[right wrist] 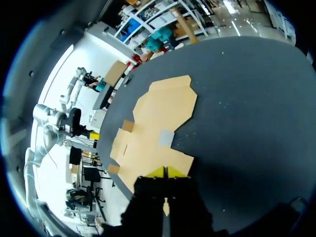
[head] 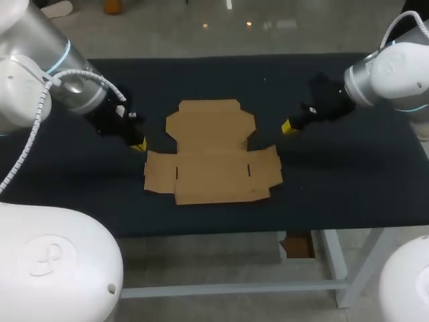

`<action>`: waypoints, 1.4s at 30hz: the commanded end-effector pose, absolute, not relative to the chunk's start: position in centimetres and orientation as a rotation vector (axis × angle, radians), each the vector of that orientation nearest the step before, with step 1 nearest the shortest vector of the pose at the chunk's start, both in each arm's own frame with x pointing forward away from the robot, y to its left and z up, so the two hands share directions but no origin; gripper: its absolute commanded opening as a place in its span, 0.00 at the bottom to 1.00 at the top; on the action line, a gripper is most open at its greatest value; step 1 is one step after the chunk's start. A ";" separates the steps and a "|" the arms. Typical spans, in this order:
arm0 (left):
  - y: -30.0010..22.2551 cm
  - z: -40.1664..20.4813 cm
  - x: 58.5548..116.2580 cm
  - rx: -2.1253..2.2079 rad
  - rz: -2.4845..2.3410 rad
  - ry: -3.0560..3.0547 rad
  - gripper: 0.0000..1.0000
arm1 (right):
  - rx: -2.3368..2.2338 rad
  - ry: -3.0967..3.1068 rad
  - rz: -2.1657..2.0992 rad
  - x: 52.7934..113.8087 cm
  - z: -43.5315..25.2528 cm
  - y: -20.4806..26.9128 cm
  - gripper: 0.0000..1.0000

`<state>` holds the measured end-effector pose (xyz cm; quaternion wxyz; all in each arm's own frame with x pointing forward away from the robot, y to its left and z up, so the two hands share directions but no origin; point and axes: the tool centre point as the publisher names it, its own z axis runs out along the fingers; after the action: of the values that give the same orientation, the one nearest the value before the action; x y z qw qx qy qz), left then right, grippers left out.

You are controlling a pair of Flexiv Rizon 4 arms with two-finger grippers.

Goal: Assemble the packaging by folding the flat box into shape, placing the metal phone stand inside, and closing the box properly

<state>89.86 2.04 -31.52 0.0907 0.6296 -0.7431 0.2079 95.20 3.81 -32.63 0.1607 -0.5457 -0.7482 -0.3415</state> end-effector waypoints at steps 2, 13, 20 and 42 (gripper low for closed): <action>2.3 -31.1 88.4 1.891 0.606 -2.211 0.00 | -1.536 -2.128 -0.984 94.3 -32.4 3.0 0.00; 2.2 -30.9 85.7 1.939 0.588 -2.222 0.00 | -1.549 -2.140 -0.938 91.7 -31.9 2.2 0.00; 2.3 -30.6 84.2 2.018 0.625 -2.187 0.00 | -1.639 -2.023 -0.947 89.5 -31.8 0.5 0.00; 1.8 -33.1 78.9 2.057 0.649 -2.112 0.00 | -1.707 -1.973 -0.899 80.2 -32.6 -0.2 0.00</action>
<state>79.59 1.71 -32.78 0.0664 0.6797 -0.7009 0.2057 81.63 -0.11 -32.79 0.2055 -0.6028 -0.7062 -0.3093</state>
